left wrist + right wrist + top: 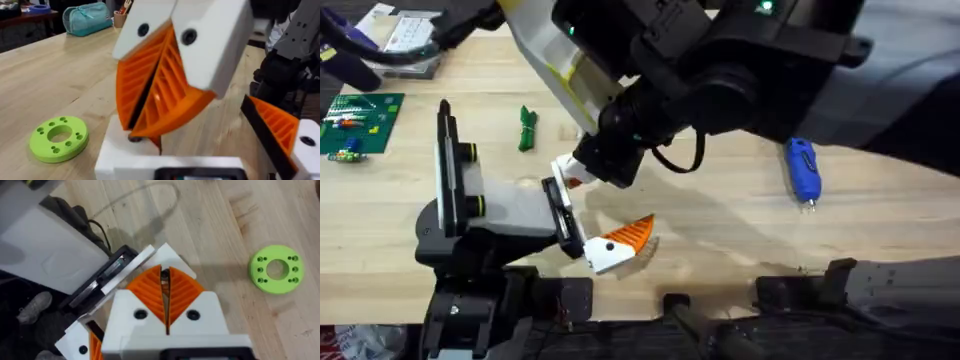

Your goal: Pick up the gripper from the table and insert it into the empty holder that is missing its gripper. Then pick up a screw, insert it into the mounting hole, and use the screwdriver to tighten it. Finally, clean up the table by picking up the vegetable and placing it into the bucket.

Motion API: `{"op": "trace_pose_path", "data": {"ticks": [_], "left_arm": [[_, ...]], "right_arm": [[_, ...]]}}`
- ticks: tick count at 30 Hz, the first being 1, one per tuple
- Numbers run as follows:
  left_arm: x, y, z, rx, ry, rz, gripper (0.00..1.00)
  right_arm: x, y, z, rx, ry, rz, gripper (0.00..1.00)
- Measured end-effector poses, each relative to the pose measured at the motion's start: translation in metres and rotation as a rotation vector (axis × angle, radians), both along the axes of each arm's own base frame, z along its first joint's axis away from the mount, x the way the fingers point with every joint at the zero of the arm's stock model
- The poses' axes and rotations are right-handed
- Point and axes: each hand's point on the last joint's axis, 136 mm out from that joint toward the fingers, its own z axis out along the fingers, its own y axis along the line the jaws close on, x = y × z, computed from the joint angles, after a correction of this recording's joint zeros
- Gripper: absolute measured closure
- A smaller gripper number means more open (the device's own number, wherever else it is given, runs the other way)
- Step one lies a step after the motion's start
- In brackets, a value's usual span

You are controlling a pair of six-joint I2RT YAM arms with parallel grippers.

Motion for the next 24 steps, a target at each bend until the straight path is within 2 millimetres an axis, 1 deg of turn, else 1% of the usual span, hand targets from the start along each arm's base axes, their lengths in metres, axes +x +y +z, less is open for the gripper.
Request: {"op": "trace_pose_path", "data": {"ticks": [15, 17, 24], "left_arm": [[0.0, 0.0, 0.0, 0.0, 0.0, 0.0, 0.012], [0.0, 0.0, 0.0, 0.0, 0.0, 0.0, 0.012], [0.0001, 0.0, 0.0, 0.0, 0.0, 0.0, 0.012]], "right_arm": [[-0.0002, 0.0001, 0.0001, 0.001, 0.001, 0.001, 0.992], [-0.0005, 0.0, -0.0001, 0.0, 0.002, 0.002, 0.95], [-0.0014, 0.0002, 0.0, 0.002, 0.006, 0.005, 0.885]]}}
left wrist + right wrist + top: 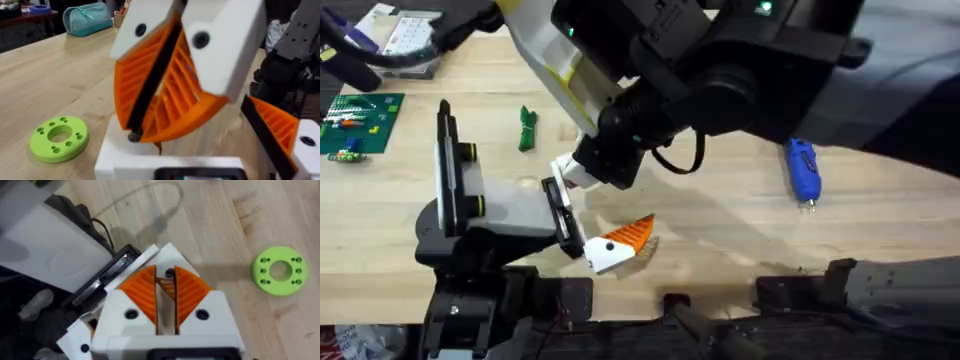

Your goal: Pick up the gripper from the table and insert it into the empty holder that is missing its gripper. Then pick up a screw, insert it into the mounting hole, and use the screwdriver to tighten it. Finally, clean up the table by picking up the vegetable and placing it into the bucket.

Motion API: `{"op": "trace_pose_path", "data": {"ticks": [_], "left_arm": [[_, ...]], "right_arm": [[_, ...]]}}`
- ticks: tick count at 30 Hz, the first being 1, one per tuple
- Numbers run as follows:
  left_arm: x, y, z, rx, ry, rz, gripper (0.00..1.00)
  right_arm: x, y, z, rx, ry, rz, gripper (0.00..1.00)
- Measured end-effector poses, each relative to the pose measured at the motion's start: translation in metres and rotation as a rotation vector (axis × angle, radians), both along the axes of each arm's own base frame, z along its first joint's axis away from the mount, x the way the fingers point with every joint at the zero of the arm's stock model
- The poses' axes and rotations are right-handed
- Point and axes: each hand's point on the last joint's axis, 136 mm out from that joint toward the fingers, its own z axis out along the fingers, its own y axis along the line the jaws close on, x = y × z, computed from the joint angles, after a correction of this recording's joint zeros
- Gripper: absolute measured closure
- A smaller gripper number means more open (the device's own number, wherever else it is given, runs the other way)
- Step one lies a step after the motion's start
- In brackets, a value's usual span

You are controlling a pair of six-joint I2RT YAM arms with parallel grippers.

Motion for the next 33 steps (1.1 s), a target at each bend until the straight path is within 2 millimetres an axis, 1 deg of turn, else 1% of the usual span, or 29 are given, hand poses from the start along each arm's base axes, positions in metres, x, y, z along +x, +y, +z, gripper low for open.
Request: {"op": "trace_pose_path", "data": {"ticks": [1, 4, 7, 12, 13, 20, 25, 27, 29, 31, 33], "left_arm": [[0.0, 0.0, 0.0, 0.0, 0.0, 0.0, 0.012], [-0.0001, 0.0, 0.0, 0.0, 0.0, -0.001, 0.012], [-0.0002, -0.0001, 0.0, 0.0, 0.0, -0.001, 0.012], [-0.0002, -0.0001, 0.0, 0.0, 0.0, -0.001, 0.012], [-0.0002, -0.0001, 0.0, 0.0, 0.0, -0.001, 0.012], [-0.0002, -0.0001, 0.0, 0.0, 0.0, -0.001, 0.012], [-0.0002, -0.0001, 0.0, 0.0, 0.0, -0.001, 0.012], [-0.0001, -0.0001, 0.0, 0.0, 0.0, -0.001, 0.012], [-0.0001, 0.0, 0.0, 0.0, 0.0, -0.001, 0.012], [-0.0001, 0.0, 0.0, 0.0, 0.0, -0.001, 0.012], [0.0, 0.0, 0.0, 0.0, 0.0, 0.0, 0.012]], "right_arm": [[-0.0004, 0.0002, 0.0001, 0.001, 0.002, 0.002, 0.872], [-0.0008, 0.0007, 0.0004, 0.004, 0.002, 0.006, 0.787], [-0.0008, 0.0008, 0.0005, 0.004, 0.001, 0.007, 0.677], [-0.0004, 0.0008, 0.0006, 0.004, -0.003, 0.01, 0.414], [-0.0003, 0.0008, 0.0006, 0.004, -0.002, 0.009, 0.383], [-0.0002, 0.0008, 0.0007, 0.005, -0.002, 0.008, 0.355], [0.0026, -0.0011, 0.0, -0.002, -0.007, -0.003, 0.216], [0.0044, -0.0021, -0.0003, -0.005, -0.011, -0.009, 0.133], [0.0058, -0.0028, -0.0005, -0.007, -0.014, -0.013, 0.096], [0.0073, -0.0035, -0.0006, -0.009, -0.018, -0.018, 0.022], [0.0081, -0.004, -0.0007, -0.01, -0.018, -0.021, 0.009]]}}
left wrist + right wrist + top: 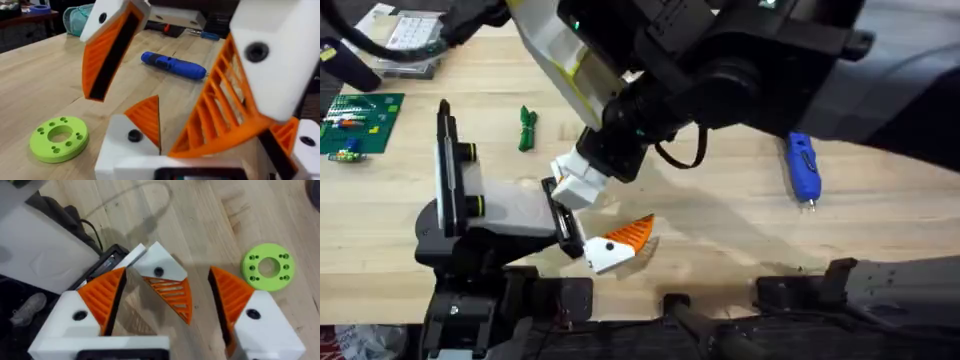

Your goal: Pick up the gripper from the table and insert it into the empty holder that is missing its gripper. Then pick up a screw, insert it into the mounting hole, and use the screwdriver to tighten it. Finally, clean up the table by picking up the vegetable and placing it into the bucket.

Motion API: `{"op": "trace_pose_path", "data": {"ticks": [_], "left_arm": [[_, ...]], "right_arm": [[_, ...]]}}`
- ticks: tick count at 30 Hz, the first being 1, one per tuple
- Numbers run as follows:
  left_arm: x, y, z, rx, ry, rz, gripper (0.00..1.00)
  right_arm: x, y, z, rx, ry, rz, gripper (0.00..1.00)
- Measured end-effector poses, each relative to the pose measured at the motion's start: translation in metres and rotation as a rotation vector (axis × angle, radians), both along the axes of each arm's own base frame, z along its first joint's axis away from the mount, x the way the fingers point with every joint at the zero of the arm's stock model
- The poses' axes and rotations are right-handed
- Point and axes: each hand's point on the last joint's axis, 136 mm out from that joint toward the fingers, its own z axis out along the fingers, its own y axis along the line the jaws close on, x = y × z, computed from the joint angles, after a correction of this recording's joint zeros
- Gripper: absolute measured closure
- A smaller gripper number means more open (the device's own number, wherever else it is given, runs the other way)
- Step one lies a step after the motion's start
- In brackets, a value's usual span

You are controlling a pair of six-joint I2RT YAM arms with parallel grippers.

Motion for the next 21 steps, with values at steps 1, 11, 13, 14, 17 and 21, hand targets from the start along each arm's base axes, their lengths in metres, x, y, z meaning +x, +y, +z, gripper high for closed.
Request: {"op": "trace_pose_path", "data": {"ticks": [1, 11, 13, 14, 17, 21], "left_arm": [[0.0, 0.0, 0.0, 0.0, 0.0, 0.0, 0.013], [-0.0001, 0.0, 0.0, 0.0, 0.0, 0.0, 0.013], [-0.0001, 0.0, 0.0, 0.0, 0.0, 0.0, 0.013], [-0.0001, 0.0, 0.0, 0.0, 0.0, 0.0, 0.013], [0.0004, 0.0003, 0.0001, -0.002, 0.003, 0.003, 0.18], [0.0007, 0.0004, 0.0, -0.002, 0.006, 0.005, 0.349]], "right_arm": [[0.0001, 0.0, 0.0, 0.0, 0.0, 0.0, 0.007], [0.0002, -0.0001, 0.0, 0.0, 0.0, 0.0, 0.005], [0.0002, -0.0001, 0.0, 0.0, 0.0, 0.0, 0.005], [0.0002, -0.0001, 0.0, 0.0, 0.0, 0.0, 0.005], [-0.0002, -0.0002, -0.0001, 0.0, 0.002, 0.0, 0.005], [-0.0003, -0.0001, -0.0001, 0.0, 0.001, 0.001, 0.007]]}}
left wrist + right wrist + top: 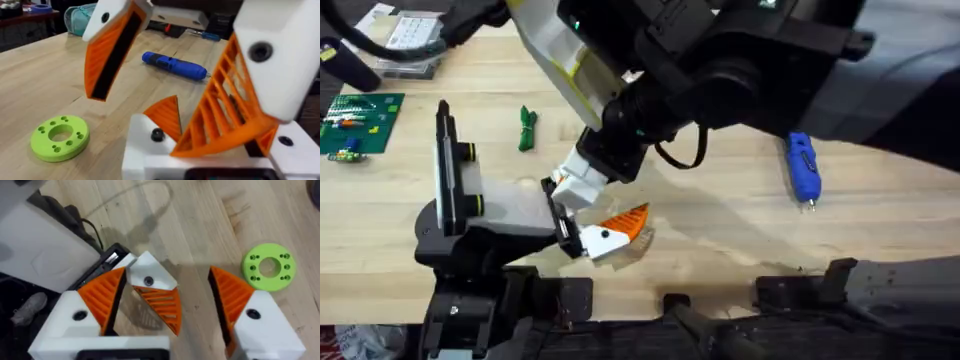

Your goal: Pick up the gripper from the table and insert it into the empty holder that is missing its gripper. Then pick up a screw, insert it into the mounting hole, and use the screwdriver to tighten it. Finally, clean up the table by picking up the vegetable and placing it into the bucket.

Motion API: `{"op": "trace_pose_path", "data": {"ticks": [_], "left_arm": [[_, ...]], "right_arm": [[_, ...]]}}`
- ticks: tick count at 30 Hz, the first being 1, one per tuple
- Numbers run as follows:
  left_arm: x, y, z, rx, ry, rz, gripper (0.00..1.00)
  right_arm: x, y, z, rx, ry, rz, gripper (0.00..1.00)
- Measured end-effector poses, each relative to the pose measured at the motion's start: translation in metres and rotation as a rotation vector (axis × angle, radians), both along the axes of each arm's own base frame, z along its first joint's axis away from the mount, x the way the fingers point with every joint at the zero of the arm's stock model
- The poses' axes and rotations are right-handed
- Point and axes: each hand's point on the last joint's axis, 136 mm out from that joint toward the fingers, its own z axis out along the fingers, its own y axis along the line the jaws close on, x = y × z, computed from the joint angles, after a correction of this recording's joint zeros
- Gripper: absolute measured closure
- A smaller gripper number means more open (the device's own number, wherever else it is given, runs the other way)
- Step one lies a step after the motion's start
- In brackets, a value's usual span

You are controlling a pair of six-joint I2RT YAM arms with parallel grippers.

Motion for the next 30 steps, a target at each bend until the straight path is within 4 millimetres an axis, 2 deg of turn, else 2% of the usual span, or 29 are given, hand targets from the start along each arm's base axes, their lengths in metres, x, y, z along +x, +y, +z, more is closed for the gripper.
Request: {"op": "trace_pose_path", "data": {"ticks": [5, 12, 20, 30], "left_arm": [[0.0, 0.0, 0.0, 0.0, 0.001, 0.0, 0.455], [0.0, 0.0, 0.0, -0.001, 0.003, 0.0, 0.771], [-0.0001, 0.0, 0.0, 0.0, -0.001, -0.001, 0.99], [-0.0002, -0.0001, 0.0, 0.0, -0.001, -0.001, 0.996]], "right_arm": [[0.0, 0.0, 0.0001, 0.0, 0.0, 0.0, 0.005], [-0.0006, 0.0001, 0.0001, 0.001, 0.002, 0.002, 0.005], [-0.0006, 0.0, -0.0001, 0.0, 0.003, 0.002, 0.007], [-0.0006, 0.0001, 0.0, 0.0, 0.002, 0.002, 0.007]]}}
